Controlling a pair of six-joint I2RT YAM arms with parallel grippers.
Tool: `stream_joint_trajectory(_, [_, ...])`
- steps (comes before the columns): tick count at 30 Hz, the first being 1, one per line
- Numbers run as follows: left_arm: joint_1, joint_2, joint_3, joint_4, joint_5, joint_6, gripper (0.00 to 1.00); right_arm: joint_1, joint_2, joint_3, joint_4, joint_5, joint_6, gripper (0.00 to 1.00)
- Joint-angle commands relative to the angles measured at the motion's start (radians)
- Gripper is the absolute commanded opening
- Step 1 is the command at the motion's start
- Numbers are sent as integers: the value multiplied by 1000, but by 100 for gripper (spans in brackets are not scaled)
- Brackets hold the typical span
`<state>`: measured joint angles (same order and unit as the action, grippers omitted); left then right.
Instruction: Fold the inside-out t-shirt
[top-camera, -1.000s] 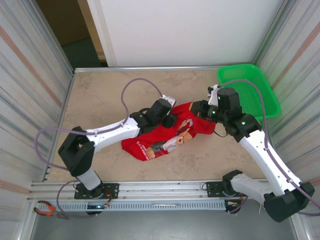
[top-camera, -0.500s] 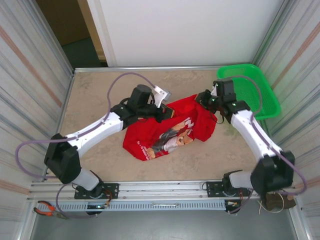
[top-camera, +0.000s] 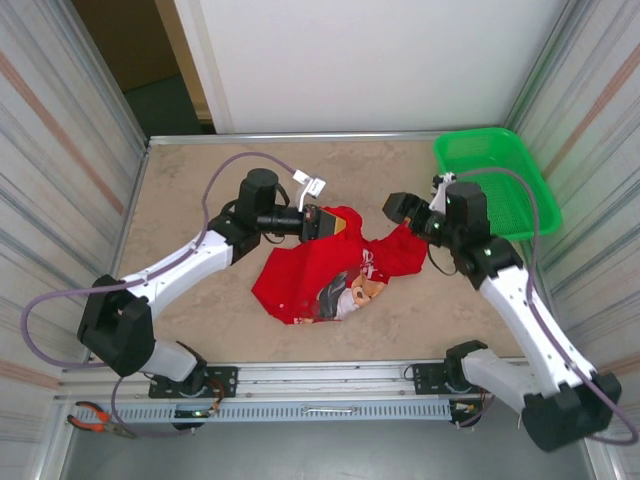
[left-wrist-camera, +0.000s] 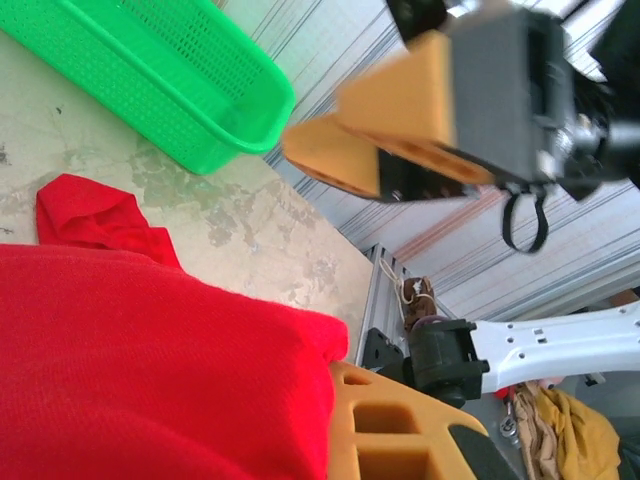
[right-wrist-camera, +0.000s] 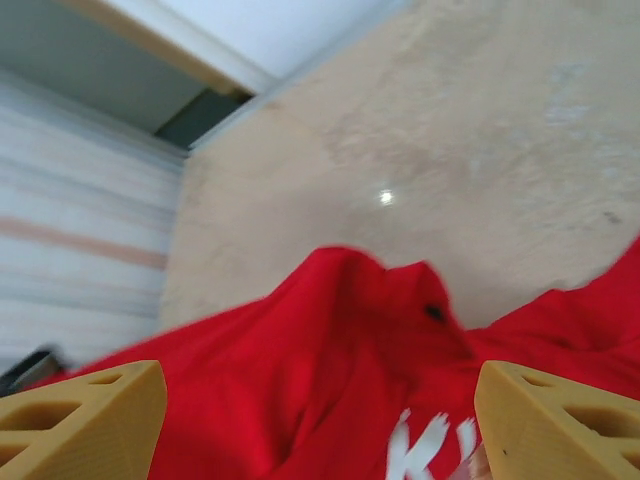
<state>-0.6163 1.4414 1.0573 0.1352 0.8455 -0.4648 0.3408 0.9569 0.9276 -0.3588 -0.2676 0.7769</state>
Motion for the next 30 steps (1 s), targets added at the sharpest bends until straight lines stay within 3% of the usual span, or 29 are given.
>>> stream_joint_trajectory(1, [1,-33,-3,80,42,-34,0,73,-38,-79,83,-40,-15,77])
stream_joint_trajectory(9, [4,-22,1,88,43,-45,0,194,20,-72,185,-89,-150,61])
stream_joint_trajectory(18, [4,-6,15,86,52,-50,0,211,106,-44,217,-102,-168,55])
stream_joint_trajectory(22, [4,1,21,89,63,-51,0,210,145,-20,230,-96,-174,47])
stream_joint_trajectory(25, [4,12,23,92,71,-55,0,210,187,20,232,-110,-185,36])
stream_joint_trajectory(29, [13,35,24,91,78,-58,0,206,220,88,190,-130,-218,0])
stream_joint_trajectory(30, [19,38,21,95,77,-63,0,205,216,104,169,-128,-228,0])
